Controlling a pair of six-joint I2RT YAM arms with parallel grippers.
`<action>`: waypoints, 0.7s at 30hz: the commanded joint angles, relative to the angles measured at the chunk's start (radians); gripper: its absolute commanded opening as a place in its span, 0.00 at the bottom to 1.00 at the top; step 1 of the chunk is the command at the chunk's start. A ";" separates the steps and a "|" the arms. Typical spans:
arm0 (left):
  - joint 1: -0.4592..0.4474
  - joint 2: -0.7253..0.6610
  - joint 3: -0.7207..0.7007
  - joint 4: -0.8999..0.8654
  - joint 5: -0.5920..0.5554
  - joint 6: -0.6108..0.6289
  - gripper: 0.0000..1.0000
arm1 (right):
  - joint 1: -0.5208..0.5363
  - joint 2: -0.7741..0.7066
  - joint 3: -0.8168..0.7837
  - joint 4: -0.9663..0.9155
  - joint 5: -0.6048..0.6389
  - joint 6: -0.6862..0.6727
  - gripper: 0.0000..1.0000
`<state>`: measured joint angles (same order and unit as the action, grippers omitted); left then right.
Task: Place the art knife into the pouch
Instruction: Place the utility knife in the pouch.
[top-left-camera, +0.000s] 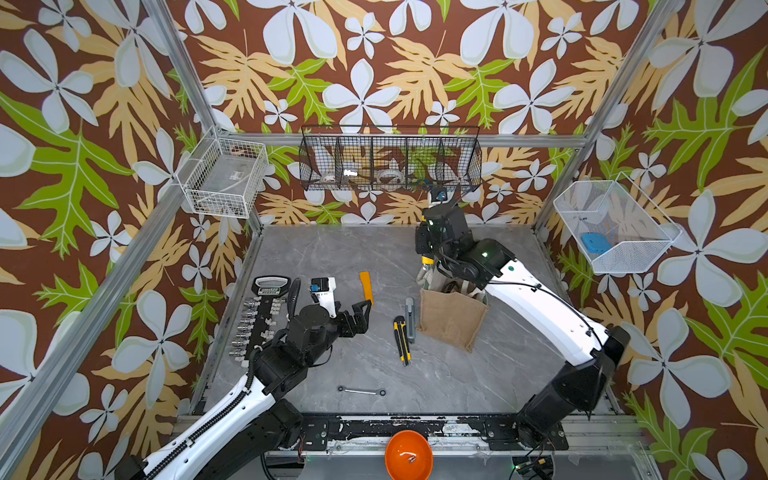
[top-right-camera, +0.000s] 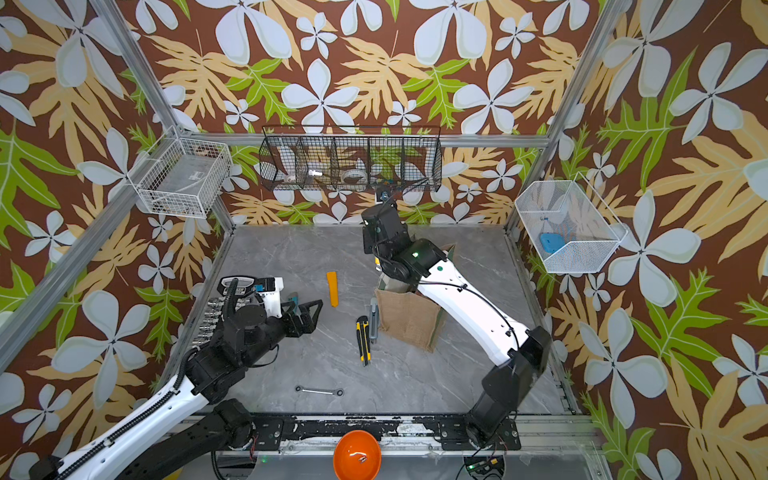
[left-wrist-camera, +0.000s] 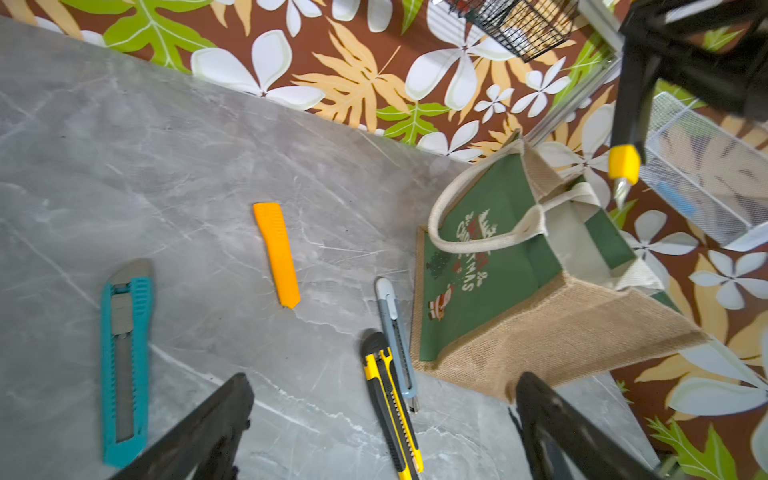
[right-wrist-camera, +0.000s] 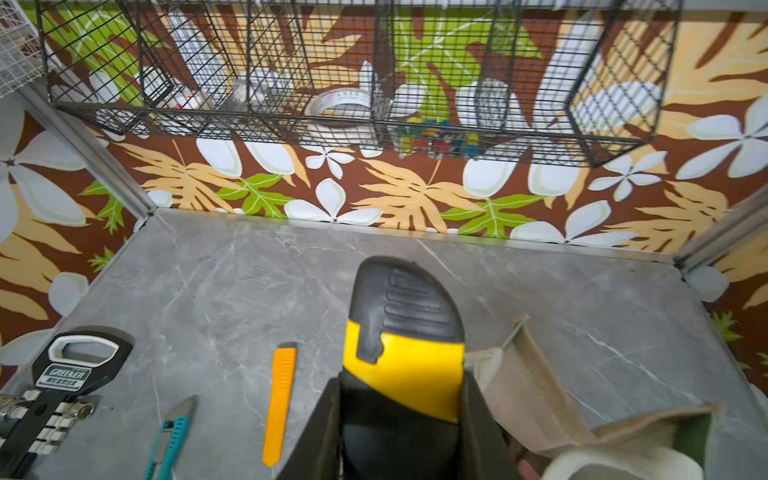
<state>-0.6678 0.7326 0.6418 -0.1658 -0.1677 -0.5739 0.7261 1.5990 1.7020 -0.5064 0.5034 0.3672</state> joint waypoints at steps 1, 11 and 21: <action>0.002 0.007 0.026 0.069 0.062 0.013 1.00 | 0.000 -0.071 -0.137 0.106 0.094 0.029 0.12; 0.002 0.099 0.084 0.118 0.169 -0.012 1.00 | -0.002 -0.135 -0.382 0.155 0.096 0.139 0.08; 0.002 0.149 0.076 0.135 0.188 -0.035 1.00 | -0.008 -0.072 -0.396 0.125 0.078 0.153 0.05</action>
<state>-0.6678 0.8768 0.7166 -0.0711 0.0086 -0.5991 0.7200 1.5177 1.3003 -0.3843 0.5789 0.5018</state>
